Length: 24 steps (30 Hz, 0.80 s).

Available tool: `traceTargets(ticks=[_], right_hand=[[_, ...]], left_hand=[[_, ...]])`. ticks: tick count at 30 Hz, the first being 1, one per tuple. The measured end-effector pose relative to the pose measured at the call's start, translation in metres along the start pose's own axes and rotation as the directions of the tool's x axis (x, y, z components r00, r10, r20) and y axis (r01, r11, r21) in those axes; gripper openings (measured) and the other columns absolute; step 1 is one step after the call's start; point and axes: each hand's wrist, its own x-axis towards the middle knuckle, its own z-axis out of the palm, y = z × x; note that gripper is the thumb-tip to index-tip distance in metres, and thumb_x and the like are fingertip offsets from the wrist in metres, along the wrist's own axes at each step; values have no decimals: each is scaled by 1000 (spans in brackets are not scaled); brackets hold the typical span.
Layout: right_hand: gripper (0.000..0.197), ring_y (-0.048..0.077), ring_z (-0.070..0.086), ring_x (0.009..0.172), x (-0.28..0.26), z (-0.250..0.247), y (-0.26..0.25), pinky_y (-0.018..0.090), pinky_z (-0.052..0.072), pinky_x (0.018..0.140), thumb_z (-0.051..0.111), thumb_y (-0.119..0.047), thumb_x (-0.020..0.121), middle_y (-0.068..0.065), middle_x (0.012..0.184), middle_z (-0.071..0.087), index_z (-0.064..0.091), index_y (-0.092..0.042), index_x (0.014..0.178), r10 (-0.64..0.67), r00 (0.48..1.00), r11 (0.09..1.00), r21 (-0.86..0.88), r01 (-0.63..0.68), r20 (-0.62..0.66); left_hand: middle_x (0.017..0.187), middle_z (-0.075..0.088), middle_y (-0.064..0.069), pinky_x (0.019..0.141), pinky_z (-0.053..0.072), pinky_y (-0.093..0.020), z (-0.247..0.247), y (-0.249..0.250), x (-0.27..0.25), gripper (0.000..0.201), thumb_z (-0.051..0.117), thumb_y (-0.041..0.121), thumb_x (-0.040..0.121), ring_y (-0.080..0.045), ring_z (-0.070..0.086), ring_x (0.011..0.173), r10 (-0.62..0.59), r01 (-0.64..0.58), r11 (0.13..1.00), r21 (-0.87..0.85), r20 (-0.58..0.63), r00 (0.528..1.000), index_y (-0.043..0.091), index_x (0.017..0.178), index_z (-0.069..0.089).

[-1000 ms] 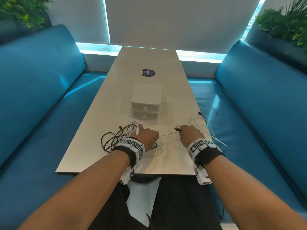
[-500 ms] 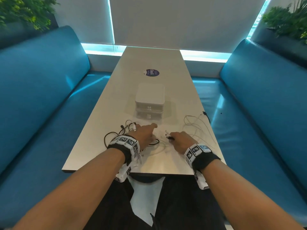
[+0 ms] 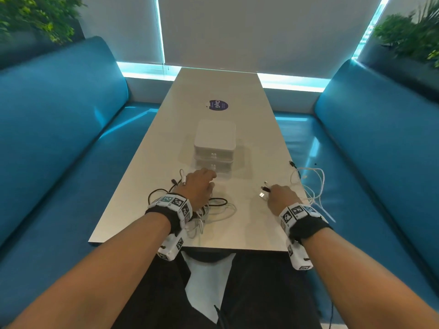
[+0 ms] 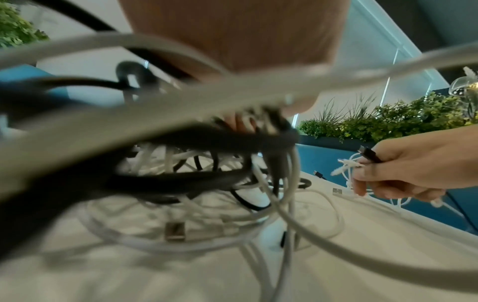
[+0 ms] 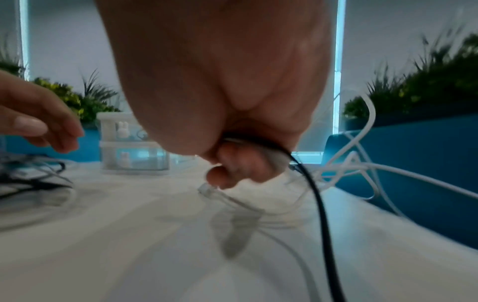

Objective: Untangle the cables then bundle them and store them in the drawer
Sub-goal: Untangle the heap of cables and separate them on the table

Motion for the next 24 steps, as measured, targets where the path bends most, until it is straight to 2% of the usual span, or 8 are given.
traceTargets(ticks=[2,5,8,13,16,19,22,24], right_hand=[[26,39,62,97,0,5,-14,42,51,83,48,-30,99,17,108,63,55,-11,114,-67,998,995,76,66,4],[19,34,57,81,-1,7,-31,38,47,72,47,-31,99,16,101,62,50,-14,108,-142,990,983,114,143,-19],[22,31,55,81,-2,7,-43,35,45,70,41,-30,100,14,99,60,52,-12,108,-157,988,978,140,156,2],[27,31,60,87,-7,11,-53,38,49,75,39,-33,95,12,100,61,52,-11,105,-168,985,968,193,157,40],[28,30,61,87,-8,14,-54,37,50,76,38,-28,97,14,102,62,53,-8,108,-174,981,965,213,153,83],[29,29,60,87,-8,18,-54,34,47,73,37,-29,99,14,104,63,55,-8,110,-180,979,966,205,157,99],[28,29,59,84,-8,18,-56,33,45,71,37,-28,99,14,104,63,55,-10,109,-183,977,968,193,161,105],[28,29,58,84,-8,17,-57,33,46,72,37,-28,99,15,104,63,55,-10,110,-187,977,969,181,166,104]], left_hand=[[136,52,0,106,39,-43,-2,1,0,33,42,28,105,-29,48,124,-13,15,1000,23,-87,996,21,135,52],[131,56,-2,108,32,-42,-8,-5,1,31,40,31,104,-26,52,119,-28,56,992,117,-234,972,21,129,55],[125,58,-7,101,35,-46,-19,-17,-1,30,38,31,104,-30,55,114,-202,242,964,108,-288,936,17,124,54],[124,56,-22,90,49,-46,-24,-50,-12,28,46,13,97,-42,58,110,-474,474,880,-33,-130,871,4,123,48],[114,61,-22,78,49,-39,-19,-60,-17,19,49,22,97,-41,62,100,-556,556,831,-18,-51,830,5,104,56],[103,66,-19,72,48,-35,-14,-66,-16,26,54,34,93,-39,64,89,-584,584,811,-45,-5,811,9,93,61],[98,68,-17,77,50,-38,-10,-71,-12,45,53,51,93,-37,64,84,-592,592,804,-54,21,806,8,91,64],[94,67,-13,84,51,-41,-10,-68,-11,47,45,56,96,-35,63,85,-584,584,811,-39,-1,812,13,84,60]])
